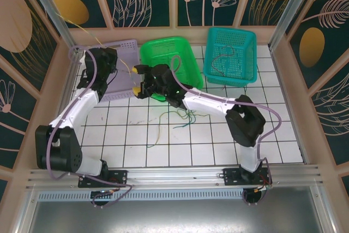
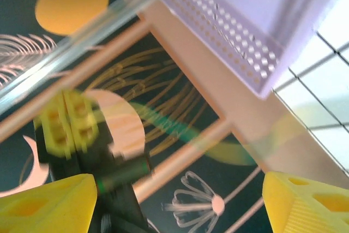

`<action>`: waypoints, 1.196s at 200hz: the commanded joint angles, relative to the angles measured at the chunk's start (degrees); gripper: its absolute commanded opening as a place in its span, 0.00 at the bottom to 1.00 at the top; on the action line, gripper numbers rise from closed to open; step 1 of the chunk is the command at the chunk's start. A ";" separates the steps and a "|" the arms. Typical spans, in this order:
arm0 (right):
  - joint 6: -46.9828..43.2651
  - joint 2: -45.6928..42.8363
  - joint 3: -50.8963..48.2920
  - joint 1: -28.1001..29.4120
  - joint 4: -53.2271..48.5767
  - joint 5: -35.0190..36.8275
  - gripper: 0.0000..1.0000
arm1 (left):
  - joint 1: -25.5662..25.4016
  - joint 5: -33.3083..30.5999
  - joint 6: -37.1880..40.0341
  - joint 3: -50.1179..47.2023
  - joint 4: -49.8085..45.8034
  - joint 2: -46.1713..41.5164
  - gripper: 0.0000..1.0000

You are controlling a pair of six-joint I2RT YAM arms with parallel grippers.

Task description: Untangle the cables

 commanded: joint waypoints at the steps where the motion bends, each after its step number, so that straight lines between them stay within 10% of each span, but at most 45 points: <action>1: 20.62 2.83 1.42 -0.56 6.05 3.83 0.77 | 0.19 1.31 -3.05 -2.66 7.50 -4.13 0.00; 23: 21.58 5.52 2.98 -0.87 7.98 3.91 0.62 | 0.23 3.64 -2.45 -2.47 5.21 -5.14 0.00; 56: 12.28 5.73 6.92 -3.72 0.46 2.81 0.00 | 0.24 6.35 4.57 -0.59 -5.06 -6.36 0.00; 96: -12.98 6.85 20.36 -8.15 -26.88 -1.29 0.00 | 0.11 9.46 23.86 5.43 -29.20 -3.41 0.00; 139: -47.19 26.89 59.14 -10.94 -59.23 -4.08 0.00 | 0.02 10.32 39.07 4.50 -45.94 0.22 0.00; 190: -63.35 31.05 60.34 -12.01 -56.81 -9.78 0.00 | -0.79 15.59 42.27 -0.41 -51.16 1.38 0.00; 239: -71.26 27.14 61.24 -13.89 -53.84 -13.52 0.50 | -0.69 16.97 36.73 4.96 -53.88 3.54 0.00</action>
